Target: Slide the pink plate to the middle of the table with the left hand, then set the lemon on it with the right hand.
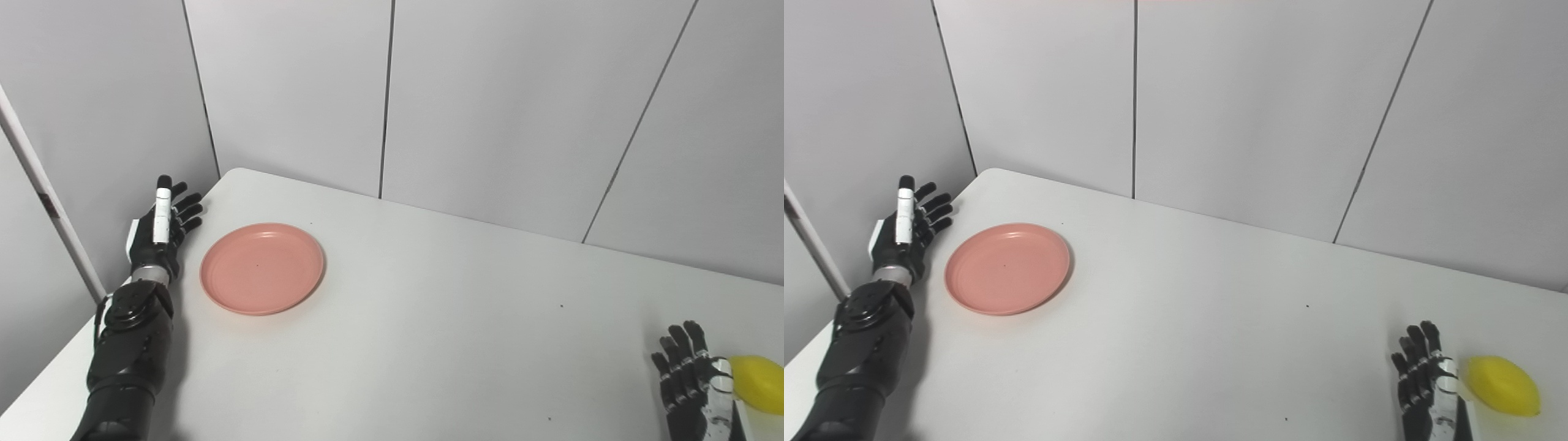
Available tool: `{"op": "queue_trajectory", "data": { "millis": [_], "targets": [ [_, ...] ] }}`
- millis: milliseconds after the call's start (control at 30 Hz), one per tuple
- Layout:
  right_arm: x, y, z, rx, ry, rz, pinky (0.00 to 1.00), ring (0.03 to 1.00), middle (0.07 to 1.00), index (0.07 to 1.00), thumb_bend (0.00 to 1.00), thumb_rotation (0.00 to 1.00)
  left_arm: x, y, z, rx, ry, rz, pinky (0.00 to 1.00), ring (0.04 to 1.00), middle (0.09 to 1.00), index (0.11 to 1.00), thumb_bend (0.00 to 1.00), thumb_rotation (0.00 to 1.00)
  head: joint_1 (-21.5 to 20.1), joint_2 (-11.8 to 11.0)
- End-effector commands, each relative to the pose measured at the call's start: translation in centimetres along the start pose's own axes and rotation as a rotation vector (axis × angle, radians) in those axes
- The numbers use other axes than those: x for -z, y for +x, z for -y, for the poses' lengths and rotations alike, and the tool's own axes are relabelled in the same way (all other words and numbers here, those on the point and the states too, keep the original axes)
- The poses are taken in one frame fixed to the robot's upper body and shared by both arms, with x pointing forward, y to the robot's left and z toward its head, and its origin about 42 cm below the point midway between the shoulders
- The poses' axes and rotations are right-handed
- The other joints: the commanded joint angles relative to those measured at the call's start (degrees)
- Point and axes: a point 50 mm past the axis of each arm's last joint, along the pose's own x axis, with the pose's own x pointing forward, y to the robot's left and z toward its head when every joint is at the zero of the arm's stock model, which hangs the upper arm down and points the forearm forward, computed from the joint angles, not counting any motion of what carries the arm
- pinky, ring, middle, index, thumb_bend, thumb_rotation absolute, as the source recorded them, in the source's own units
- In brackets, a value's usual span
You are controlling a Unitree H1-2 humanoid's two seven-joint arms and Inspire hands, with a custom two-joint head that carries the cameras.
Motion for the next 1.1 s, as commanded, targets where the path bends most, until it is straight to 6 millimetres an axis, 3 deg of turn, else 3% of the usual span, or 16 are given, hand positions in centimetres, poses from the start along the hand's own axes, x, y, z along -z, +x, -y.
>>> {"op": "queue_trajectory", "data": {
  "millis": [0, 400, 1067],
  "targets": [
    [3.2, -2.9, 0.1, 0.045, 0.043, -0.118, 1.0, 0.989, 0.963, 0.971, 0.69, 1.0, -2.1, 1.2, -0.4, 0.015, 0.007, 0.07, 0.82, 0.79, 0.761, 0.782, 1.0, 0.9, -0.05, 0.01],
    [3.2, -2.9, -0.1, 0.048, 0.034, -0.114, 1.0, 0.975, 0.951, 0.964, 0.68, 1.0, -0.1, 0.9, 0.0, 0.05, 0.058, 0.064, 0.84, 0.805, 0.781, 0.832, 1.0, 0.95, -0.28, 0.14],
    [3.3, -2.8, -0.4, 0.046, 0.034, -0.125, 1.0, 0.968, 0.946, 0.963, 0.68, 1.0, 1.6, -0.5, 0.8, 0.117, 0.015, 0.035, 0.84, 0.804, 0.796, 0.837, 1.0, 0.88, -0.48, 0.21]
  ]
}}
